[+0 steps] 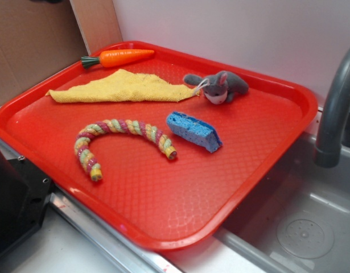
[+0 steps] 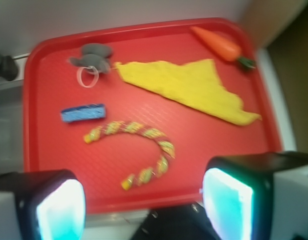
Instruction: Grab the gray animal.
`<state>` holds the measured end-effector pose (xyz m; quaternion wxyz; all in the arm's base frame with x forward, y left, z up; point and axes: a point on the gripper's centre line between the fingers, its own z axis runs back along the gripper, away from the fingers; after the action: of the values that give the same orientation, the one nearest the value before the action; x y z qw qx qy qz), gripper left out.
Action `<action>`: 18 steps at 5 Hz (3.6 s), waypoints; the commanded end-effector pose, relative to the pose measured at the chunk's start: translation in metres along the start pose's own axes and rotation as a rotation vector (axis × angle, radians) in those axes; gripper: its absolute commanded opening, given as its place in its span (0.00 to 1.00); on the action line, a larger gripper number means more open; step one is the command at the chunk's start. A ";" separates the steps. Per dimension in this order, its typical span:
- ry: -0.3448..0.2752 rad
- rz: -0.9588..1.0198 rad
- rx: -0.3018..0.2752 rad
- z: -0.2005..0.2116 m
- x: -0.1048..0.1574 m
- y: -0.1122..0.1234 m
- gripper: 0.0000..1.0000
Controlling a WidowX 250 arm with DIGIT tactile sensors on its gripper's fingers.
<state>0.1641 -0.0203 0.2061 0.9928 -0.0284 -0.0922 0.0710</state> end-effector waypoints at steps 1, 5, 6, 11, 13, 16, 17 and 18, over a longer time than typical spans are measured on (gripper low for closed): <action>-0.057 -0.010 -0.033 -0.035 0.055 -0.022 1.00; -0.011 -0.048 0.061 -0.124 0.120 -0.067 1.00; 0.026 -0.064 0.105 -0.148 0.125 -0.073 1.00; 0.139 -0.055 0.092 -0.195 0.129 -0.063 0.00; 0.174 -0.191 0.163 -0.159 0.120 -0.065 0.00; 0.177 -0.243 0.078 -0.053 0.053 -0.049 0.00; 0.154 -0.246 0.071 -0.030 0.027 -0.040 0.00; 0.150 -0.232 0.074 -0.025 0.010 -0.035 0.00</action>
<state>0.1842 -0.0533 0.1787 0.9991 0.0167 0.0002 -0.0397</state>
